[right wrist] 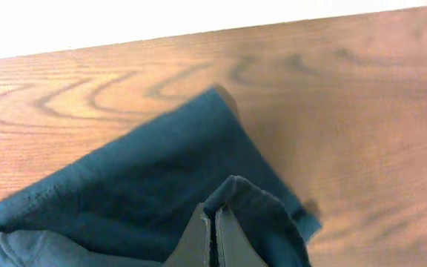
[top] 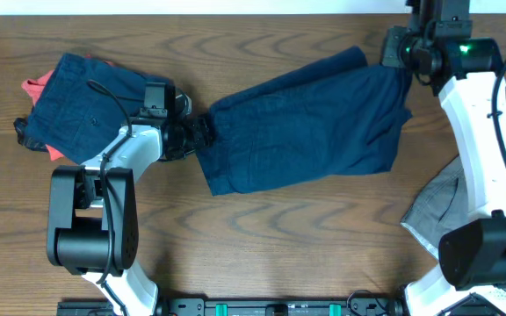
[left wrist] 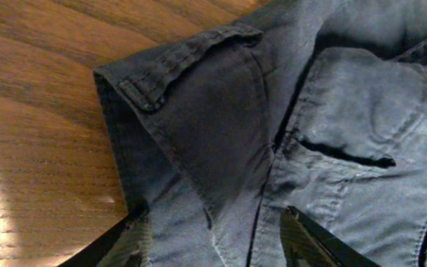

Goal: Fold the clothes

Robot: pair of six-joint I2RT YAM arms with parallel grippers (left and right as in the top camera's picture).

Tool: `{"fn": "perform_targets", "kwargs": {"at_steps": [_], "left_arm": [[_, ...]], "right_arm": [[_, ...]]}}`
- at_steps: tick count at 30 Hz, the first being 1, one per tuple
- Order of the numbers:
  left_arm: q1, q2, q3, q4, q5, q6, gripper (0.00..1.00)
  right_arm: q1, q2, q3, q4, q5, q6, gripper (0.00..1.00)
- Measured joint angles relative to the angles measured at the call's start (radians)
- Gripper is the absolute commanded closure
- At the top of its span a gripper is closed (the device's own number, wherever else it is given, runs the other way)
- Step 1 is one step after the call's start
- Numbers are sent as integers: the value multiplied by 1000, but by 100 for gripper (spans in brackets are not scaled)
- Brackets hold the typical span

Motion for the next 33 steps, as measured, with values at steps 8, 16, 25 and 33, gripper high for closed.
{"fn": "perform_targets", "kwargs": {"at_steps": [8,16,25,33], "left_arm": [[0,0,0,-3,0,0,42],[0,0,0,-6,0,0,42],[-1,-2,1,-6,4,0,38],[-1,-2,2,-13,4,0,38]], "right_arm": [[16,62,0,183,2,-90,99],[16,272,0,386,8,-109,92],[15,439,-1,380,12,-92,57],[-24,438,0,159,35,-90,59]]}}
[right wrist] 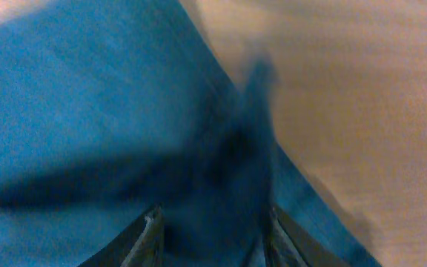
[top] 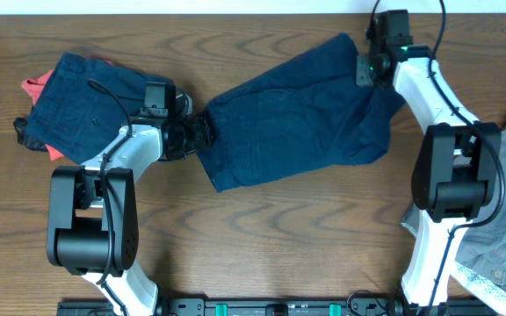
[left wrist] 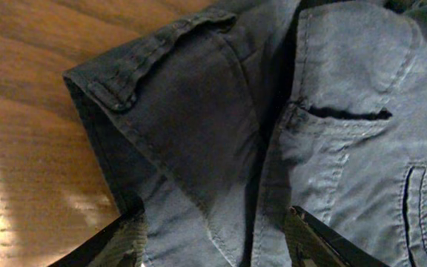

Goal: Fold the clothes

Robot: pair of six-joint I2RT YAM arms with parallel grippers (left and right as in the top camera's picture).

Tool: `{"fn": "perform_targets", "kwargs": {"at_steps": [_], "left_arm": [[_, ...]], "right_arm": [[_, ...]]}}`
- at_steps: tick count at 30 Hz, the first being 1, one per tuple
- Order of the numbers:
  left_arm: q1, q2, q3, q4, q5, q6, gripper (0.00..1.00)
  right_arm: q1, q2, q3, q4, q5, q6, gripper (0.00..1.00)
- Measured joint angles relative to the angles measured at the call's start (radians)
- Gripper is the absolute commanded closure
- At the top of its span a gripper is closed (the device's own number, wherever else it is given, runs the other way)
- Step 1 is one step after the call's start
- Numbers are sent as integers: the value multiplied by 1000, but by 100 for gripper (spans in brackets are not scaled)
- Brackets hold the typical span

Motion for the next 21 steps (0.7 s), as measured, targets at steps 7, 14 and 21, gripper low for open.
{"fn": "perform_targets", "kwargs": {"at_steps": [7,14,21], "left_arm": [[1,-2,5,-68,52,4,38],[1,-4,6,-184,149,65,33],[2,-27,-18,-155,164,109,30]], "right_arm": [[-55,64,3,-197,-4,3,66],[-56,77,19,-455,-26,43,81],[-56,103,10,-755,-29,120,85]]}}
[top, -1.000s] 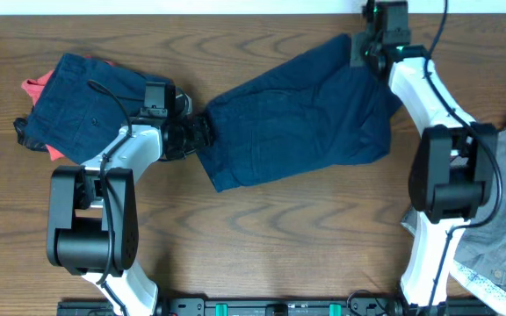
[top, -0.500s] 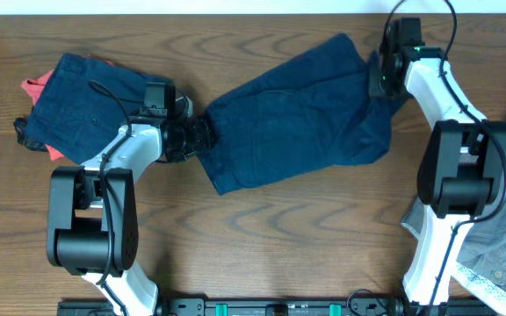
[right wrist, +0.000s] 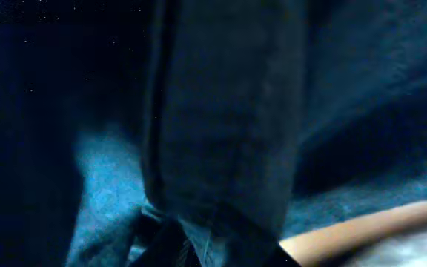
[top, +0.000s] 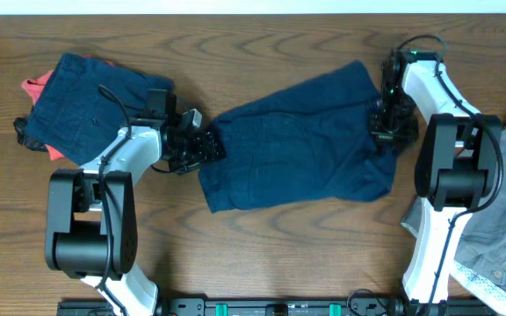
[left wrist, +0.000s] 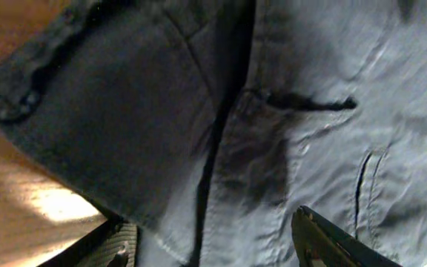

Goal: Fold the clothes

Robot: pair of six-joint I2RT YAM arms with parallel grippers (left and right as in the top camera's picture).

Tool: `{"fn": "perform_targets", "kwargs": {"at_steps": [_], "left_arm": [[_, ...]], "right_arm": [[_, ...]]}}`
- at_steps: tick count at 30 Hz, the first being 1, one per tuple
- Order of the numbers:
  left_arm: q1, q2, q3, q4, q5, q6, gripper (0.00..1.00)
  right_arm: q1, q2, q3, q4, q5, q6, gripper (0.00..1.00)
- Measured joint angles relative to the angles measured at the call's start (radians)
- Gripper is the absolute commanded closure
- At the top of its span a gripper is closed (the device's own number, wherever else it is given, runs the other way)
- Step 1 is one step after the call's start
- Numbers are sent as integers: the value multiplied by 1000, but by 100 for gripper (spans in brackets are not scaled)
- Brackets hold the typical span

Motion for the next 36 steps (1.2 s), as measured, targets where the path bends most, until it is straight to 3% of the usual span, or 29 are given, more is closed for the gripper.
{"fn": "perform_targets", "kwargs": {"at_steps": [3,6,15,21,23,28,31,36], "left_arm": [[0,-17,-15,60,-12,11,27],[0,-42,-19,117,-21,19,17],[-3,-74,-21,289,-33,18,17],[-42,-74,-21,368,-76,18,22],[-56,-74,-21,369,-103,19,34],[-74,-74,-21,346,-193,-8,42],[-73,-74,-21,312,-262,-51,40],[-77,-74,-21,331,-324,-103,28]], "right_arm": [[1,8,-8,-89,-3,18,86],[10,6,-8,-106,-3,26,85],[26,-143,-14,-62,-12,48,77],[5,-243,-14,-71,-11,48,77],[0,-244,-14,-71,-11,48,77],[-9,-244,-14,-71,-12,47,77],[-10,-244,-14,-71,-11,47,77],[-13,-244,-14,-60,-11,47,77]]}}
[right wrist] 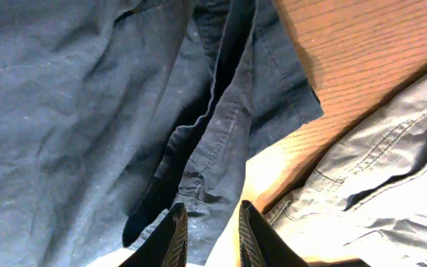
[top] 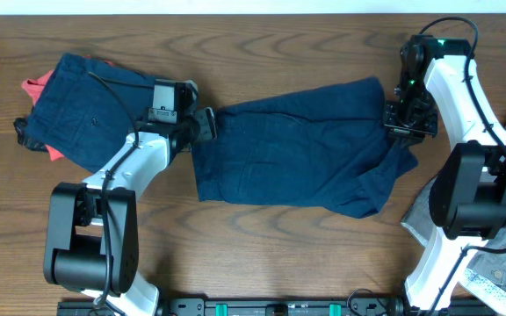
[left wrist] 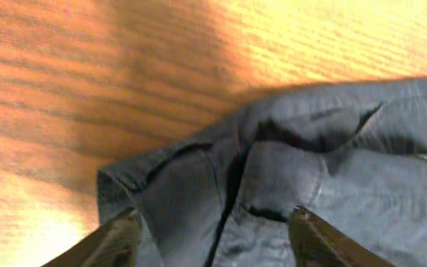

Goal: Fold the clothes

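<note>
Navy shorts (top: 297, 145) lie spread across the middle of the table, nearly level from left to right. My left gripper (top: 202, 125) sits at their left edge. In the left wrist view its fingers (left wrist: 117, 241) stand wide apart, open, over a rumpled waistband corner (left wrist: 199, 178). My right gripper (top: 407, 123) is at the shorts' right edge. In the right wrist view it (right wrist: 211, 209) is closed down on a thick hem (right wrist: 213, 141), with the fingers a little apart around it.
A folded stack, navy cloth (top: 86, 105) over a red piece (top: 35, 86), lies at the far left. A grey garment (top: 499, 228) lies at the right edge, close under the right gripper (right wrist: 362, 178). The table is brown wood (top: 262, 254).
The shorts have swung from slanted to nearly level, and their right end now reaches farther right. My left gripper has moved up the table. The right wrist view has cleared from dark cloth to hem, table and grey garment.
At first my right gripper was shut on the shorts' top right corner, near the far edge. Then its fingers stood apart over the cloth. Then it was lower, pressed close to the right side. The left stayed open at the left edge throughout. The shorts now lie level.
</note>
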Robot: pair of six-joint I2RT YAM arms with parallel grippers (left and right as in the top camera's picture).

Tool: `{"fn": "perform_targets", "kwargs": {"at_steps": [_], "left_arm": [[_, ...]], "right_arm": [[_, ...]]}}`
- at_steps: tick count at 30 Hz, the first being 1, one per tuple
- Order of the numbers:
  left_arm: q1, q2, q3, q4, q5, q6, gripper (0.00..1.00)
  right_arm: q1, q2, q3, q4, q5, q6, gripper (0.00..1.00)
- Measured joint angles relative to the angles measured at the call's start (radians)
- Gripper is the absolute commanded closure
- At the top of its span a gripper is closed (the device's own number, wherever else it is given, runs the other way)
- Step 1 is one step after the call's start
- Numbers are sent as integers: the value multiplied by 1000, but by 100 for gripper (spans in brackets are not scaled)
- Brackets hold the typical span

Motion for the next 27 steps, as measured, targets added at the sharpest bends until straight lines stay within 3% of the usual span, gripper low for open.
{"fn": "perform_targets", "kwargs": {"at_steps": [14,27], "left_arm": [[-82,19,0,128,-27,40,24],[-84,18,0,129,-28,43,24]], "right_arm": [[-3,0,0,8,0,0,77],[-3,0,0,15,0,-1,77]]}}
